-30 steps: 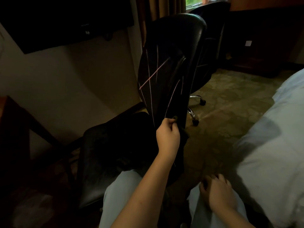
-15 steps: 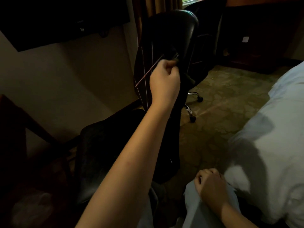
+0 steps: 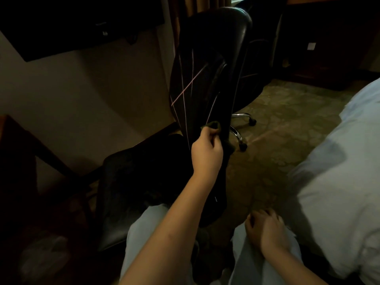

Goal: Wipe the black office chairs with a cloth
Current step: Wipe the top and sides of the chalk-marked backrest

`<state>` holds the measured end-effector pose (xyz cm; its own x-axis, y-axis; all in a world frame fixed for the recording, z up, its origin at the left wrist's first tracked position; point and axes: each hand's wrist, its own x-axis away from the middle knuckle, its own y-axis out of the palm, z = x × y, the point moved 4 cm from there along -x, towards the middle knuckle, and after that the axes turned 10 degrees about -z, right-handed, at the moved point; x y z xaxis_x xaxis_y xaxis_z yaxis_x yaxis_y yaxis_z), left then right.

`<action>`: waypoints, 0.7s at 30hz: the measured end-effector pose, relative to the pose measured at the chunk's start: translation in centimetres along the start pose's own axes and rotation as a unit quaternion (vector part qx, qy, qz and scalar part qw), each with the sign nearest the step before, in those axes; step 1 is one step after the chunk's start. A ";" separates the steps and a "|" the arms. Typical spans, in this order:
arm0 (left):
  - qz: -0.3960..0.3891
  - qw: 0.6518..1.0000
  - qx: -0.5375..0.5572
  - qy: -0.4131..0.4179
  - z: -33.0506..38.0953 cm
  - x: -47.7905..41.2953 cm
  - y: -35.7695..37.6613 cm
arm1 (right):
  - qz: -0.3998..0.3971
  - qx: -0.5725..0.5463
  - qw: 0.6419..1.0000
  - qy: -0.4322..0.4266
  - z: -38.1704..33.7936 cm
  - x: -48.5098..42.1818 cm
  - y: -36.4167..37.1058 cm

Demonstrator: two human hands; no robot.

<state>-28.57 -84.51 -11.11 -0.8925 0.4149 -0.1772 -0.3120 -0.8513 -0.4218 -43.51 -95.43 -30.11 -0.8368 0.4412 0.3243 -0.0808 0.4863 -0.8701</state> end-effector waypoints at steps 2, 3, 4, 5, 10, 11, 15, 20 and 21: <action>-0.017 1.000 -0.011 -0.018 0.5 -0.5 -0.6 | -0.011 0.012 1.000 -0.004 -0.1 0.0 -0.1; -0.021 0.999 -0.009 -0.025 1.0 -1.0 -1.1 | -0.021 0.018 1.000 -0.013 -0.1 -0.1 0.0; -0.023 0.999 0.007 -0.026 1.9 -1.4 -1.6 | -0.032 0.020 0.999 -0.024 -0.1 -0.3 0.2; -0.022 0.999 0.028 -0.017 3.0 -1.8 -2.1 | -0.036 0.019 0.999 -0.034 0.0 -0.4 0.4; 0.030 0.990 0.004 0.141 10.2 -3.9 -3.8 | 0.017 0.021 0.998 -0.064 0.2 -0.1 0.6; 0.034 0.985 -0.016 0.166 11.1 -4.2 -3.8 | 0.018 0.020 0.998 -0.064 0.2 -0.1 0.7; 0.055 0.971 -0.118 0.200 10.0 -3.9 -2.7 | 0.010 0.013 0.998 -0.061 0.4 -0.5 0.8; 0.051 0.975 -0.134 0.168 4.3 -1.9 -1.2 | 0.020 0.034 0.999 -0.033 0.3 -0.6 0.6; 0.046 0.976 -0.149 0.154 3.4 -1.4 -0.9 | 0.023 0.024 0.999 -0.023 0.4 -0.6 0.7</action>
<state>-28.13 -85.42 -7.46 -0.7577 0.4565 -0.4664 -0.0852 -0.7777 -0.6228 -43.31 -95.64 -31.07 -0.8639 0.4270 0.2672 -0.0668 0.4287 -0.9010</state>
